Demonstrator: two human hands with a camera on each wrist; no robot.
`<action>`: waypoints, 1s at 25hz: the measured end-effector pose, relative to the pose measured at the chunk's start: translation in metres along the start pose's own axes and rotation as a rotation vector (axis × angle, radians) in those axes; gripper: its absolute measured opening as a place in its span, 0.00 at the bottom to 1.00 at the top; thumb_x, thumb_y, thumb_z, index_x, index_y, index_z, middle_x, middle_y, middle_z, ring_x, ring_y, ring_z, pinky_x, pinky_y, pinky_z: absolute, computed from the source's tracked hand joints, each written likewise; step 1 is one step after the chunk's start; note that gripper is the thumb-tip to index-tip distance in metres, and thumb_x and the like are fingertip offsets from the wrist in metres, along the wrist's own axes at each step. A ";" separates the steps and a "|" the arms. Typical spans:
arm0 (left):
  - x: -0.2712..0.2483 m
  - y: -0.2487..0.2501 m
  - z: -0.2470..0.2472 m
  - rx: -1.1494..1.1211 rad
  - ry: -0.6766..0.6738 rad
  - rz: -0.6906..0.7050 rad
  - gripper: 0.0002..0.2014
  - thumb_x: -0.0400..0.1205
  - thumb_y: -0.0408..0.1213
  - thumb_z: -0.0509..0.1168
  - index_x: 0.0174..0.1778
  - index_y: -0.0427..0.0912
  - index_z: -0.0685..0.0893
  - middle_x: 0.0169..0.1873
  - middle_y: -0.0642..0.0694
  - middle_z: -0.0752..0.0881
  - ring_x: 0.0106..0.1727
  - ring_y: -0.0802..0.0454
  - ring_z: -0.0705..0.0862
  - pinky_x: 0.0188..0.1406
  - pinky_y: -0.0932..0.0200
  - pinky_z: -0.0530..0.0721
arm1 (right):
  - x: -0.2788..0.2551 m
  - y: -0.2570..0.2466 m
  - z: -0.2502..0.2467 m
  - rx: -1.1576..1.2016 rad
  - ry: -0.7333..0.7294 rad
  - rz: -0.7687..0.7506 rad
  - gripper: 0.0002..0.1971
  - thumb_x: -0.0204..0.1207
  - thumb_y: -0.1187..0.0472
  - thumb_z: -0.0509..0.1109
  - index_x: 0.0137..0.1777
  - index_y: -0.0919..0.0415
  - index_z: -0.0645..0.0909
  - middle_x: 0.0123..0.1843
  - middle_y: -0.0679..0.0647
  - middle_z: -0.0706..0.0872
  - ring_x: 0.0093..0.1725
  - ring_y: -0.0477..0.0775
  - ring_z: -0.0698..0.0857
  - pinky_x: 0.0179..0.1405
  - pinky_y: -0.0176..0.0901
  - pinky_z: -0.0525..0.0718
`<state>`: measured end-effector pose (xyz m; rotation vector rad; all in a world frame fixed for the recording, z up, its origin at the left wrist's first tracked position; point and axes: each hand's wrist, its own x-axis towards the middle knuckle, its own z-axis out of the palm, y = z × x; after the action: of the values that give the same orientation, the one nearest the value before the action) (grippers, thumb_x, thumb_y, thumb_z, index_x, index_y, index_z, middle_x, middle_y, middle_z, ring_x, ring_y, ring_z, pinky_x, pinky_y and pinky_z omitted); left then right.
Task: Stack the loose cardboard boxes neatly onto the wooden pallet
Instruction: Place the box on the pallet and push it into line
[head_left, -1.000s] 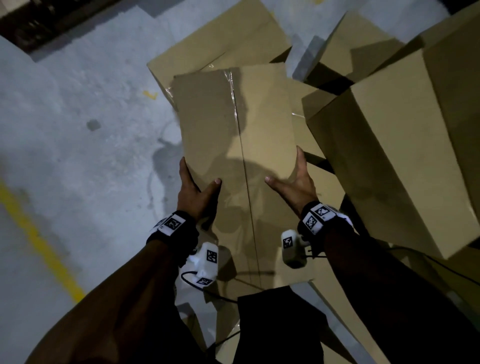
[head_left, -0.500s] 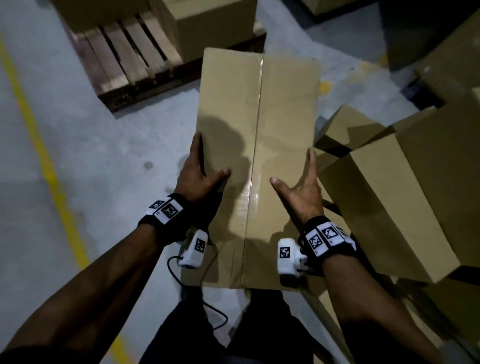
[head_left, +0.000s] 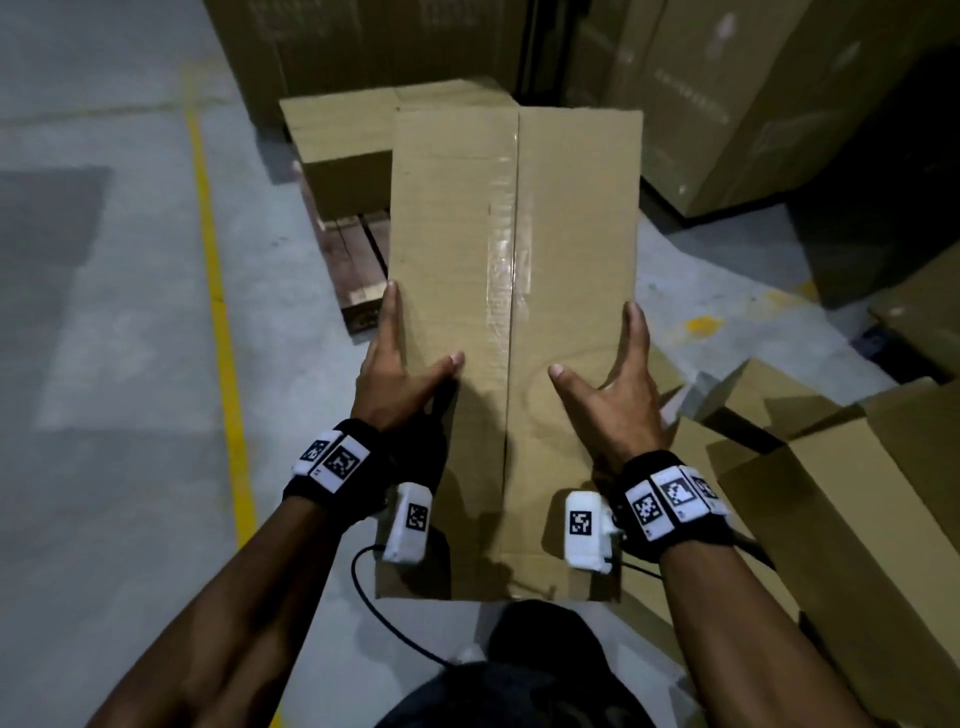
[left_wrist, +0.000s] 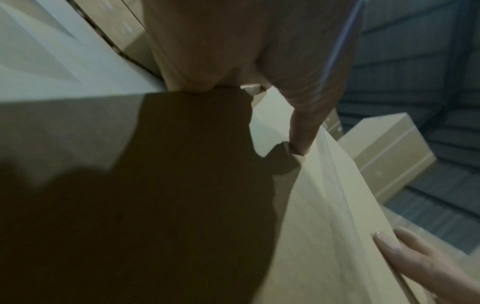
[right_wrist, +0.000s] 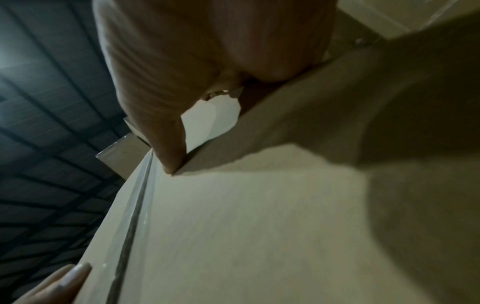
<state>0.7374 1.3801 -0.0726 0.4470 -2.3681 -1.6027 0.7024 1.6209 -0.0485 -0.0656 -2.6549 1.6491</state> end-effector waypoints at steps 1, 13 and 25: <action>0.007 0.001 -0.012 0.000 0.027 0.001 0.51 0.76 0.50 0.77 0.86 0.65 0.47 0.83 0.48 0.65 0.79 0.45 0.70 0.71 0.61 0.67 | 0.006 -0.011 0.011 0.005 -0.023 -0.011 0.53 0.71 0.48 0.81 0.82 0.23 0.44 0.88 0.47 0.61 0.84 0.60 0.65 0.80 0.66 0.68; 0.209 -0.036 -0.127 -0.041 0.248 0.004 0.54 0.68 0.55 0.77 0.86 0.63 0.51 0.67 0.86 0.61 0.67 0.78 0.68 0.70 0.66 0.67 | 0.190 -0.105 0.196 0.062 -0.229 -0.159 0.54 0.69 0.47 0.82 0.83 0.25 0.45 0.87 0.47 0.63 0.82 0.59 0.68 0.79 0.69 0.69; 0.427 -0.095 -0.270 -0.161 0.349 -0.056 0.52 0.69 0.46 0.80 0.83 0.67 0.55 0.60 0.80 0.69 0.66 0.57 0.77 0.73 0.48 0.77 | 0.348 -0.226 0.412 0.090 -0.331 -0.215 0.56 0.69 0.52 0.84 0.85 0.28 0.47 0.89 0.43 0.54 0.83 0.49 0.59 0.82 0.65 0.63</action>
<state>0.4533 0.9524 -0.0484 0.7002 -1.9707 -1.5744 0.3343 1.1670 -0.0321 0.5181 -2.6792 1.8396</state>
